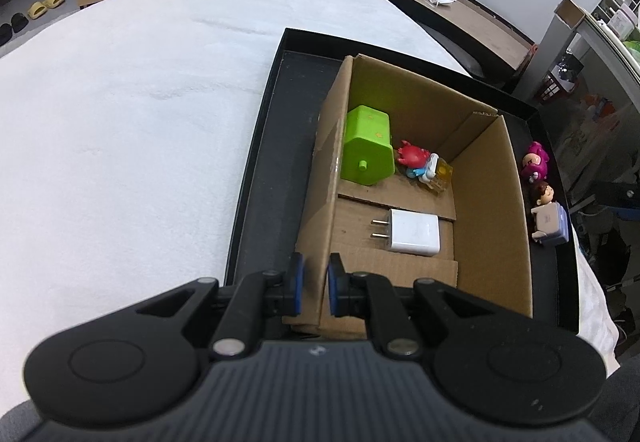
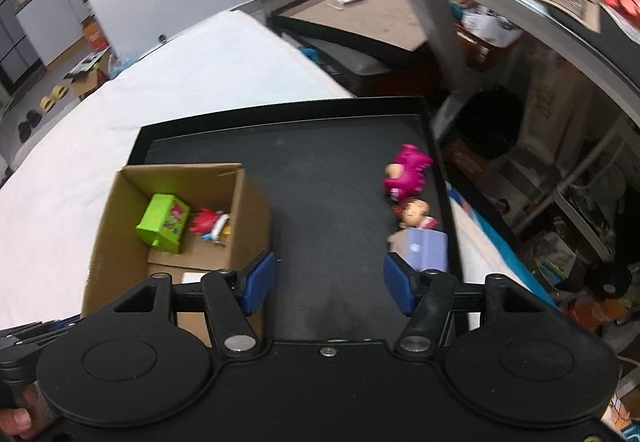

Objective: Organize rigid objects
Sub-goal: 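Move the right gripper to the lavender double-cube charger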

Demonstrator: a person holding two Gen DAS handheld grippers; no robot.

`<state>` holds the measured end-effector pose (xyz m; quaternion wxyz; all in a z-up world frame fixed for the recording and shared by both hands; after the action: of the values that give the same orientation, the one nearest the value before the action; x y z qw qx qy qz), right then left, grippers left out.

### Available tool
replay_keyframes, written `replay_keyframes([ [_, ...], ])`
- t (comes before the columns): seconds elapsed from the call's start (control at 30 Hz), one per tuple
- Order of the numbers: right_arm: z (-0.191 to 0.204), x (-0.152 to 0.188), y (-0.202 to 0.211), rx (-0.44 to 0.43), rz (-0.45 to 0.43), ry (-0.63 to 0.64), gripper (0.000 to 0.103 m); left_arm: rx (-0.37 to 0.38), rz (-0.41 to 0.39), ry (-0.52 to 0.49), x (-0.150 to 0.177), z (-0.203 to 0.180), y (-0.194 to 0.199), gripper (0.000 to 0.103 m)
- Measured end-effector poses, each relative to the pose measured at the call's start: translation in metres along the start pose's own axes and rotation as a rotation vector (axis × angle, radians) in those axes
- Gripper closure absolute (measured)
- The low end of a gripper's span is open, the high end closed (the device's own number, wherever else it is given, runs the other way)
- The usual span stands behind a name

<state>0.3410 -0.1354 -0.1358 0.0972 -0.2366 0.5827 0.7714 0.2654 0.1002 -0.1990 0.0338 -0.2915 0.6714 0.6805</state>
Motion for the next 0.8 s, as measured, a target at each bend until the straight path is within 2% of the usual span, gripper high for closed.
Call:
replay_keyframes([
  [0.47,-0.063,0.018,-0.007,-0.005,-0.012,-0.139,0.043,-0.039,0.008,-0.001,-0.002,-0.007,0.000,0.093],
  [0.8,-0.087,0.032,-0.025,-0.060,-0.007,-0.195,0.043,-0.074,0.015,-0.006,-0.003,-0.013,0.000,0.093],
])
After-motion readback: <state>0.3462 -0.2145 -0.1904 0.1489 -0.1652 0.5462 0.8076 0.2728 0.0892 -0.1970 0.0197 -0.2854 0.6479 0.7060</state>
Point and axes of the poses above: each gripper's, at about its wrist camera, not at the fingertips, and y roughly against the way its jaws point, z to its left, x to its underside, the point moved 2 cm from there along -y, roughly the way its jaws point, and after that the axes turned 8 degrees about -x, right-handed, at the moved point
